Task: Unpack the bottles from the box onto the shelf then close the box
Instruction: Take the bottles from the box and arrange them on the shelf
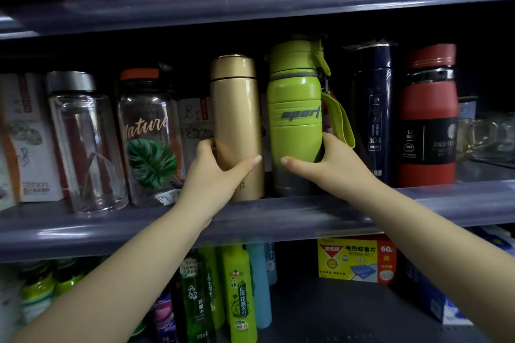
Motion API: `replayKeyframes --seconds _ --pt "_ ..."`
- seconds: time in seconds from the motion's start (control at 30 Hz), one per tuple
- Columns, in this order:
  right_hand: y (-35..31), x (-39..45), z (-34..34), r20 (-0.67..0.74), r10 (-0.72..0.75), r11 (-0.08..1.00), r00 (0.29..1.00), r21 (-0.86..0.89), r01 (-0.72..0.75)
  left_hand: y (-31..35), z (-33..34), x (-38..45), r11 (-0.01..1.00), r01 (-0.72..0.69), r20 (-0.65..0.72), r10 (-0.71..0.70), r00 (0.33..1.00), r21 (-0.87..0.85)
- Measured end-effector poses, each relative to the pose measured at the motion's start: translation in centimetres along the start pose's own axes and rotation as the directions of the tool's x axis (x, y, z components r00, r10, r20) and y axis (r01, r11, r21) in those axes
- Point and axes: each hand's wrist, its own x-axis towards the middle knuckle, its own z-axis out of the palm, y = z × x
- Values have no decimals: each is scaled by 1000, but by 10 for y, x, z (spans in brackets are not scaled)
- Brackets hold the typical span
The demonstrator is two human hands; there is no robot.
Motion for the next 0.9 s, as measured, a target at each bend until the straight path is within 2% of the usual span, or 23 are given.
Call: replayKeyframes --seconds 0.13,0.2,0.4,0.53,0.6,0.67,0.77,0.83,0.9 --pt "-6 -2 -5 24 53 993 998 -106 -50 7 0 -2 997 -5 -21 6 1000 76" --pt "-9 -4 -5 -1 77 993 997 -92 -77 9 1 -3 998 5 -32 -3 999 62" --pt "-11 -14 -1 -35 46 995 998 -81 -49 12 4 -6 995 -13 -71 20 997 95" --pt "-18 -20 -3 -30 38 981 999 -192 -43 11 1 -4 992 -7 -39 12 999 123" --pt "-24 -28 -8 -82 -18 964 996 -266 -4 12 -5 -6 995 -23 -42 27 999 96" --pt "-31 -40 -13 -153 -99 954 983 -296 50 14 -19 -14 995 -102 -57 102 993 -11" --pt "-49 -62 -8 -240 -277 950 931 -215 227 16 -50 -31 966 -242 -115 231 966 -93" --pt "-63 -69 5 -237 -382 921 893 -180 346 12 -74 -35 954 -278 -187 254 949 -114" --pt "-74 -68 28 -173 -430 903 886 -108 417 0 -99 -31 946 -311 -296 271 916 -94"
